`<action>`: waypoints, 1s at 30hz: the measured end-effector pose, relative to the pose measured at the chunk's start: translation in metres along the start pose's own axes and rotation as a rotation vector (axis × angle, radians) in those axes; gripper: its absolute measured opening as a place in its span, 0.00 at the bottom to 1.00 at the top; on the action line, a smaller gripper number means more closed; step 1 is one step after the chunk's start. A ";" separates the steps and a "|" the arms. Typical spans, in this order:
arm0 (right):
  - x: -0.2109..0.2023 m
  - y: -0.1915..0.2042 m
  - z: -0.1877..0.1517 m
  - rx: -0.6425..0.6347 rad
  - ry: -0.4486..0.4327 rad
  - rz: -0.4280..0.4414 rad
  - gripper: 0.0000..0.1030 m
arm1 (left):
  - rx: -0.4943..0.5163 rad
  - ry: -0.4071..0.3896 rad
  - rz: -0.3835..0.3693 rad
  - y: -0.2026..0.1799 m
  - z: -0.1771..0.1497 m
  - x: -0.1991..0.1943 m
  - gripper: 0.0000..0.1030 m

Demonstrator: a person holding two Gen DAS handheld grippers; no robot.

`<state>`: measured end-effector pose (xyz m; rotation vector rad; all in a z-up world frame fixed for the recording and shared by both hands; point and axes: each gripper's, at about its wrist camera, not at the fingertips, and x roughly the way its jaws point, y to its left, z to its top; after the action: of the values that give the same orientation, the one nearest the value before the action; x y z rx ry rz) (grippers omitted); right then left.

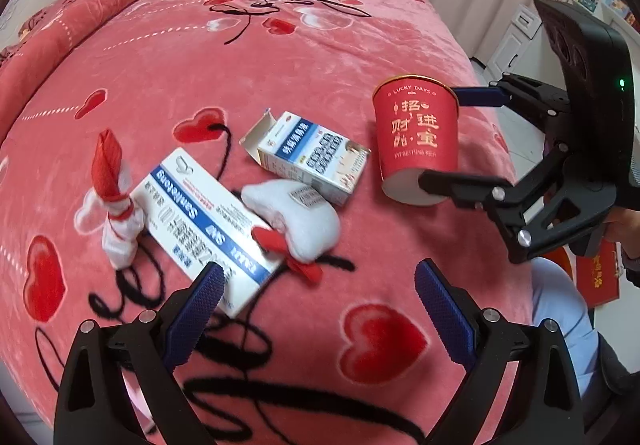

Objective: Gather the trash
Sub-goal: 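Move both tools back over the bed toward the red paper cup, then grasp the red paper cup with the right tool while the left tool grasps the white figurine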

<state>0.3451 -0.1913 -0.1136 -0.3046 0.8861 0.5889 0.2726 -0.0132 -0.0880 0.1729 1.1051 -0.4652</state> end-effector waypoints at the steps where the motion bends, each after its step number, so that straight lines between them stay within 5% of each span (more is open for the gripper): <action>1: 0.000 -0.001 -0.001 -0.002 -0.008 0.025 0.88 | 0.008 -0.002 -0.005 0.002 0.003 0.002 0.92; 13: -0.036 -0.012 -0.020 0.107 -0.073 0.115 0.82 | 0.134 0.003 -0.054 0.002 0.026 0.024 0.91; 19: -0.049 -0.012 -0.029 0.139 -0.091 0.119 0.82 | 0.170 0.011 -0.035 0.010 0.030 0.033 0.60; 26: -0.051 -0.009 -0.034 0.162 -0.098 0.130 0.82 | 0.270 0.024 0.007 -0.003 0.023 0.040 0.68; 28: -0.052 -0.008 -0.035 0.163 -0.107 0.128 0.82 | 0.222 0.017 -0.011 0.002 0.027 0.039 0.54; 30: -0.053 -0.009 -0.036 0.168 -0.110 0.129 0.82 | 0.162 0.016 -0.062 0.011 0.030 0.038 0.52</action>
<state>0.3014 -0.2345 -0.0928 -0.0629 0.8467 0.6402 0.3164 -0.0245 -0.1093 0.2857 1.0908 -0.6107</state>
